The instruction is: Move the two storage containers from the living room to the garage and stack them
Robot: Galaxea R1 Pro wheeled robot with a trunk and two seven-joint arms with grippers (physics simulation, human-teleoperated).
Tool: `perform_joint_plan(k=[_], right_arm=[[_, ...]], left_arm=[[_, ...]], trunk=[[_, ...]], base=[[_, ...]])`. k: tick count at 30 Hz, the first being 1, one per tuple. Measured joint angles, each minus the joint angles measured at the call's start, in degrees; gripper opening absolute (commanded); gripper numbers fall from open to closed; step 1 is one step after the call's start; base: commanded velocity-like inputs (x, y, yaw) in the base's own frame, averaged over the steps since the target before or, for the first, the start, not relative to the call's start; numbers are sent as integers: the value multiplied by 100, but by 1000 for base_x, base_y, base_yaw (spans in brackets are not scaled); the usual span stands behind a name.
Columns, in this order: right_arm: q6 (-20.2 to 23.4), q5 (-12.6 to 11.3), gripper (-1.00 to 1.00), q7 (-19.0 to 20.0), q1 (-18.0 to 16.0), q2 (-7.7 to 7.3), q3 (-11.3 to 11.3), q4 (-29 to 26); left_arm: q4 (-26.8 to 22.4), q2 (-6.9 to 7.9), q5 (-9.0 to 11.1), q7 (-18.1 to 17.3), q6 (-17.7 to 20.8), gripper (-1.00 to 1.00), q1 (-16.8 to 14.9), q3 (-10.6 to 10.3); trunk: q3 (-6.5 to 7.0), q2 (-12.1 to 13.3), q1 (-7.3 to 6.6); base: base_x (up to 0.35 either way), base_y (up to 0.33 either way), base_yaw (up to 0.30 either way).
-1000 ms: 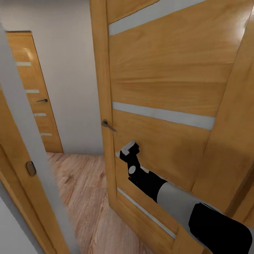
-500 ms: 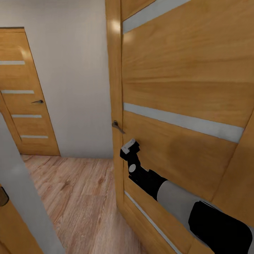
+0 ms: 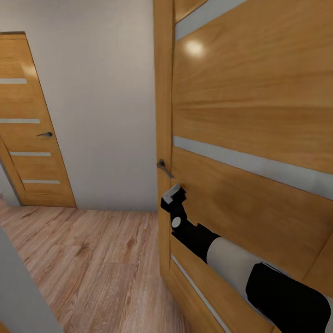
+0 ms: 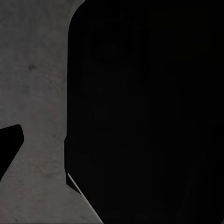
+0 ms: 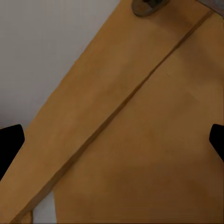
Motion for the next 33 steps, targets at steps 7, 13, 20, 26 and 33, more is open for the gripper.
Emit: perform_joint_plan(k=[7, 13, 20, 26, 33], right_arm=[[-60, 2, 100, -11, -1, 0, -17, 82], [-63, -30, 100, -12, -5, 0, -187, 86], [-69, -16, 100, 3, -8, 0, -308, 107], [-154, -18, 100, -11, -9, 0, -344, 473], [-272, -62, 100, -23, -119, 0, -402, 709]], left_arm=[[-3, 0, 0, -5, -6, 100, 0, 3], [-1, 0, 0, -1, -8, 100, 0, 6], [-1, 0, 0, 0, -8, 100, 0, 6], [0, 0, 0, 0, -8, 100, 0, 6], [-5, 0, 0, 0, -7, 100, 0, 7]], trunk=[[0, 0, 0], [0, 1, 1], [0, 0, 0], [-1, 0, 0], [-1, 1, 1]], base=[[7, 0, 0], [0, 0, 0], [0, 0, 0], [0, 0, 0], [0, 0, 0]])
